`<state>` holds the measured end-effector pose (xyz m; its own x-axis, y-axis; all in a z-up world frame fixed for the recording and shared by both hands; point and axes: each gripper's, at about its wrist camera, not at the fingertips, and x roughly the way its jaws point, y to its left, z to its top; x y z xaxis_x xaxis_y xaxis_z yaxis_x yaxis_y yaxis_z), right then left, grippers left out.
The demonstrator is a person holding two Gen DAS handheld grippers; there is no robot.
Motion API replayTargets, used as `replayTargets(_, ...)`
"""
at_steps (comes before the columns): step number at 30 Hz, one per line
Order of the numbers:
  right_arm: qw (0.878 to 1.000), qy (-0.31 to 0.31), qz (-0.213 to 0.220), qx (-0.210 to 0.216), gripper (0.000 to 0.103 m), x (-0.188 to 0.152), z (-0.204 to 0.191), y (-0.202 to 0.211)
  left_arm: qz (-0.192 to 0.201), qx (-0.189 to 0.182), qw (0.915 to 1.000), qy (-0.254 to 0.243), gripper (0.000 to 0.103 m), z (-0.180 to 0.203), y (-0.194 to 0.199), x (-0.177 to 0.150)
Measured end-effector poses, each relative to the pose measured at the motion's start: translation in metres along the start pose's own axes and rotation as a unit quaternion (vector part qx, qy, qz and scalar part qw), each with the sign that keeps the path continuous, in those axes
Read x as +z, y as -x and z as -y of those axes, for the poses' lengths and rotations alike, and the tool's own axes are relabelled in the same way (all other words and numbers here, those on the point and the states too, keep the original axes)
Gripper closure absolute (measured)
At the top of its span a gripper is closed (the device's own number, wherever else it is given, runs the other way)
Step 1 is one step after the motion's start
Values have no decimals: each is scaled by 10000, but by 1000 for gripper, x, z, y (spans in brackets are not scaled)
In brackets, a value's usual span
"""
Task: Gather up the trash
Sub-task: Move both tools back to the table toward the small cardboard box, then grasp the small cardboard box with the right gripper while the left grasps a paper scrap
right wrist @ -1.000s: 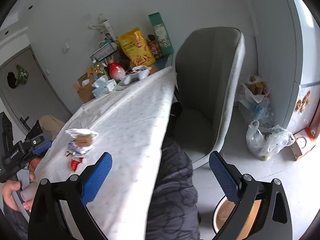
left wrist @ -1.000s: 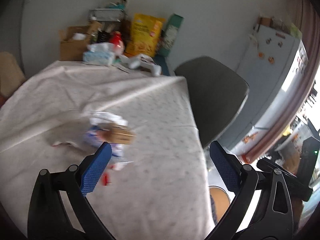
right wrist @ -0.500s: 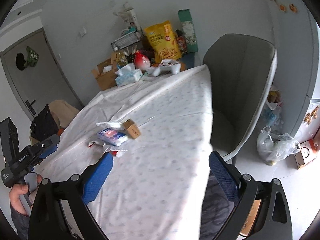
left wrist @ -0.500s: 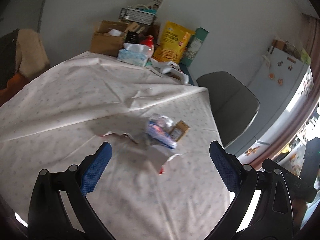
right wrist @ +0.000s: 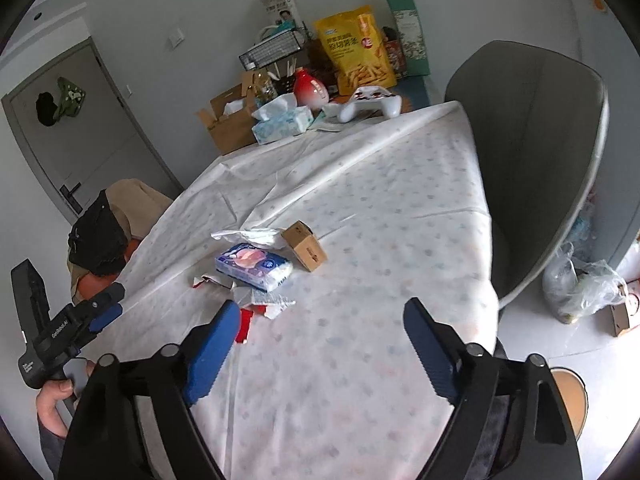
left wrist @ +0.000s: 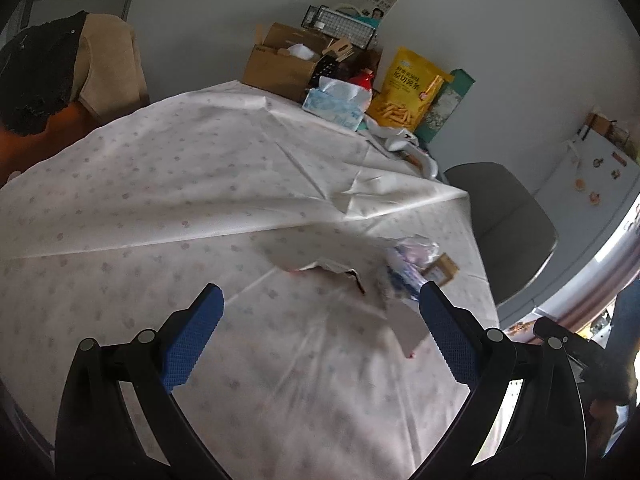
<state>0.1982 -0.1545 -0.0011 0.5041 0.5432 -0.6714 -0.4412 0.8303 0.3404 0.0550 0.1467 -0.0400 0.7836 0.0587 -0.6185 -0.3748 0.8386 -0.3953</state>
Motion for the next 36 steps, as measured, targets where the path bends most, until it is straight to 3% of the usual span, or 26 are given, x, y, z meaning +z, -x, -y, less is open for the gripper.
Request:
replayTargets(5, 9992, 291, -201, -188, 38, 5, -5, -28, -184, 37, 9998, -10, 6, 1, -33, 2)
replayTargets(14, 9986, 410, -322, -83, 39, 14, 1, -54, -444, 325, 9983, -170, 7, 16, -77, 5)
replayTargets(22, 9954, 811, -461, -208, 39, 25, -5, -83, -648, 519, 9955, -454, 21, 26, -106, 11)
replayTargets(25, 9946, 897, -482, -202, 39, 31, -9, -94, -753, 618, 9936, -576, 31, 30, -117, 10)
replayTargets(27, 9937, 983, -497, -189, 39, 35, -13, -100, -774, 738, 9920, -667, 47, 32, -120, 8)
replayTargets(28, 9929, 1057, -508, -174, 39, 37, -16, -103, -781, 771, 9915, -698, 49, 33, -120, 7)
replayTargets(30, 9910, 1208, -535, -196, 39, 39, -23, -111, -796, 639, 9927, -636, 66, 30, -117, 8)
replayTargets(32, 9898, 1286, -585, -192, 39, 40, -28, -118, -733, 540, 9939, -616, 73, 29, -111, 8)
replayTargets(36, 9877, 1424, -617, -164, 45, 41, -35, -128, -574, 520, 9957, -502, 75, 24, -98, 9)
